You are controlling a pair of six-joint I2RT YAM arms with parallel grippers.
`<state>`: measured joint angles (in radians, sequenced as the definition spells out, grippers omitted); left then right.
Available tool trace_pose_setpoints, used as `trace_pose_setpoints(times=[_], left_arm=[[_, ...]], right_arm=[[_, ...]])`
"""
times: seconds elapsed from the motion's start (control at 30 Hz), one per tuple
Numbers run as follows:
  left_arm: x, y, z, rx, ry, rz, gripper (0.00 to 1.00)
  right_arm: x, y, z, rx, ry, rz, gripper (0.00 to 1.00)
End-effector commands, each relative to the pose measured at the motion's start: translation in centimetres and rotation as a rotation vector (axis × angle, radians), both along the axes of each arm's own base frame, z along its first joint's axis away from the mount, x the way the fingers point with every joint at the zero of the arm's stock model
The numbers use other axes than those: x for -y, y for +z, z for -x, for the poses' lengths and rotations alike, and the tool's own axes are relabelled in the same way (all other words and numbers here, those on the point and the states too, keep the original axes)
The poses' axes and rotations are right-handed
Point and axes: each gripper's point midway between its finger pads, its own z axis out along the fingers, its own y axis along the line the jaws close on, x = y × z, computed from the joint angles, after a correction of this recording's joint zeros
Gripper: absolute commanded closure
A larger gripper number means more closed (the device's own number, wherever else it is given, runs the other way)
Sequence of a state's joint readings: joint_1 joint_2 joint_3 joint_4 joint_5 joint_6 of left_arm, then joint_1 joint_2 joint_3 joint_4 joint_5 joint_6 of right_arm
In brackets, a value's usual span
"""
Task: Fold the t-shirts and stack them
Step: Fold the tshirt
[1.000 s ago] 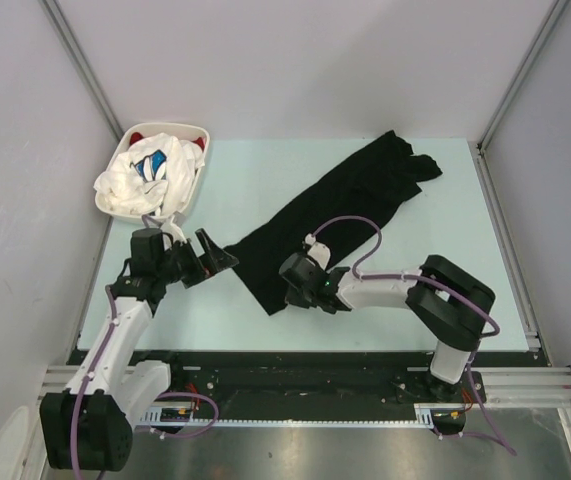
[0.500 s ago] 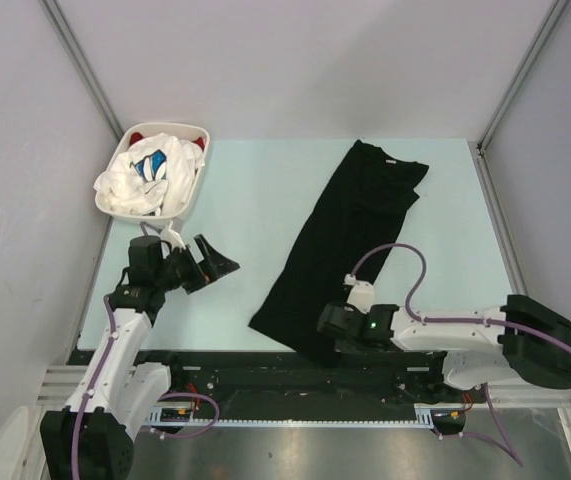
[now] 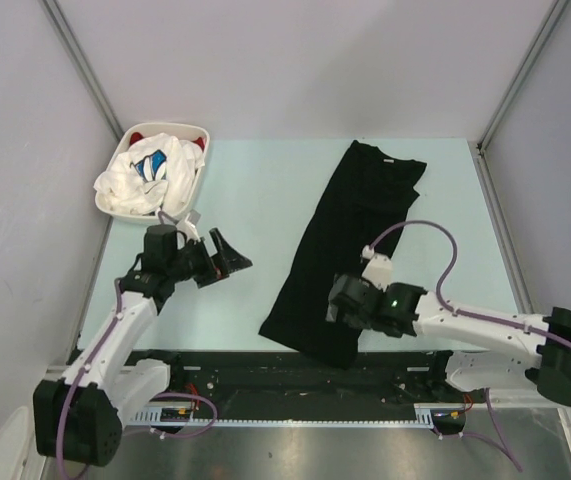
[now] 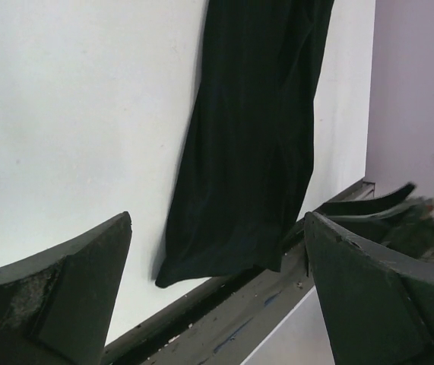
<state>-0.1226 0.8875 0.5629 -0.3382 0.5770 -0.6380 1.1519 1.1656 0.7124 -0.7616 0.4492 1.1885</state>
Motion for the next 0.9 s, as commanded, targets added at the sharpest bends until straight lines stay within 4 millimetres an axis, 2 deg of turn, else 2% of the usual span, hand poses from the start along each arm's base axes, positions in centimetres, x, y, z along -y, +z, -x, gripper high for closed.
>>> trace_pose_setpoints(times=[0.0,0.03,0.1,0.13,0.17,0.23,0.27,0.3,0.33,0.37,0.4,0.43,0.47,0.5,0.53,0.57,0.6,0.63,0.67,0.7,0.73,0.77,0.8,0.87], left_arm=[[1.5,2.5,-3.4,0.064,-0.027,-0.011,0.00],[2.0,3.5,-4.2,0.084,-0.040,-0.010,0.00],[2.6,3.8,-5.6,0.087,-0.051,-0.023,0.00],[3.5,4.0,-6.8,0.079,-0.076,-0.029,0.00],[3.9,3.8,-7.6,0.073,-0.090,-0.040,0.00],[5.3,3.5,-9.5,0.044,-0.126,-0.049,0.00],[5.8,3.2,-10.2,0.036,-0.138,-0.051,0.00],[6.2,3.1,-10.9,0.026,-0.145,-0.053,0.00],[7.2,3.9,-12.0,0.042,-0.163,-0.048,0.00],[7.8,2.2,-13.0,0.004,-0.178,-0.058,0.00],[8.2,1.5,-13.7,-0.014,-0.185,-0.067,0.00],[9.1,2.5,-14.8,0.011,-0.200,-0.064,0.00],[9.7,0.3,-15.7,-0.033,-0.215,-0.075,0.00],[10.1,-0.3,-16.2,-0.052,-0.224,-0.081,0.00],[10.9,0.7,-17.6,-0.023,-0.232,-0.076,0.00],[11.3,0.0,-18.2,-0.030,-0.243,-0.085,0.00],[11.7,-2.0,-18.8,-0.074,-0.255,-0.090,0.00],[12.3,-1.5,-19.9,-0.053,-0.264,-0.081,0.00],[12.7,-1.9,-20.4,-0.050,-0.273,-0.079,0.00],[12.8,-3.9,-20.8,-0.093,-0.278,-0.087,0.00],[13.3,-3.4,-21.6,-0.075,-0.287,-0.078,0.00],[13.5,-3.7,-22.0,-0.076,-0.293,-0.076,0.00],[13.6,-4.9,-22.3,-0.093,-0.296,-0.077,0.00],[14.3,-4.5,-23.2,-0.076,-0.308,-0.054,0.00]], right_arm=[[0.3,7.9,-5.9,0.190,-0.041,-0.066,0.00],[1.9,8.6,-7.8,0.206,-0.114,-0.072,0.00],[3.1,10.5,-10.0,0.256,-0.138,-0.101,0.00],[4.3,10.8,-11.2,0.271,-0.177,-0.096,0.00],[6.1,11.2,-13.3,0.293,-0.251,-0.108,0.00],[8.4,11.2,-15.4,0.307,-0.310,-0.091,0.01],[10.6,10.7,-17.3,0.299,-0.385,-0.105,0.00],[11.4,10.3,-18.2,0.291,-0.413,-0.113,0.00],[12.1,9.8,-18.9,0.282,-0.427,-0.112,0.00],[12.7,9.7,-20.1,0.290,-0.452,-0.135,0.00],[14.5,8.0,-21.1,0.255,-0.509,-0.119,0.00],[15.4,7.5,-21.9,0.250,-0.535,-0.125,0.00],[15.6,6.9,-22.9,0.240,-0.555,-0.169,0.00],[17.2,5.2,-23.7,0.206,-0.608,-0.169,0.00],[17.6,4.4,-24.4,0.198,-0.623,-0.183,0.00],[17.7,4.4,-25.6,0.219,-0.630,-0.216,0.00],[18.6,4.1,-26.4,0.228,-0.647,-0.230,0.00],[18.6,2.7,-27.1,0.206,-0.647,-0.231,0.00],[18.5,2.9,-28.2,0.233,-0.639,-0.245,0.00],[19.8,2.3,-28.7,0.237,-0.667,-0.245,0.00],[20.4,1.4,-29.2,0.228,-0.682,-0.250,0.00],[20.5,1.7,-30.2,0.262,-0.673,-0.274,0.00],[20.9,1.7,-30.6,0.275,-0.680,-0.272,0.00],[21.5,1.7,-32.0,0.323,-0.688,-0.286,0.00]])
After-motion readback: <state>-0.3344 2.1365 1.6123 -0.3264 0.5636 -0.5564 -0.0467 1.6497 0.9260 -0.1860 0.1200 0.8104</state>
